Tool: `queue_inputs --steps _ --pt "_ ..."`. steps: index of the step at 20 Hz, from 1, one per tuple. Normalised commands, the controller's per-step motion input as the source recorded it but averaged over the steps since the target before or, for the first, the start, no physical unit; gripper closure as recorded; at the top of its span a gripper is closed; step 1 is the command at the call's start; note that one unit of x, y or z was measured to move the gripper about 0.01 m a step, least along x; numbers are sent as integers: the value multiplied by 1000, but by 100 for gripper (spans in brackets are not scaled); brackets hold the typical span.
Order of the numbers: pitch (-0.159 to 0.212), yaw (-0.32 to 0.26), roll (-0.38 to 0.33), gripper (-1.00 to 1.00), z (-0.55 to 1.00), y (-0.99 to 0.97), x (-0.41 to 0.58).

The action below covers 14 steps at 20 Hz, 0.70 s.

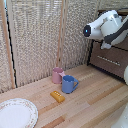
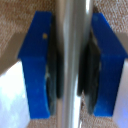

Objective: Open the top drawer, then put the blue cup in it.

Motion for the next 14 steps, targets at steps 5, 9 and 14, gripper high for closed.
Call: queue_inputs --steps 5,9,14 --pt "-127 14 17 100 -319 907 188" --pt "-130 9 9 100 -319 926 161" --pt "-124 4 1 100 -299 934 167"
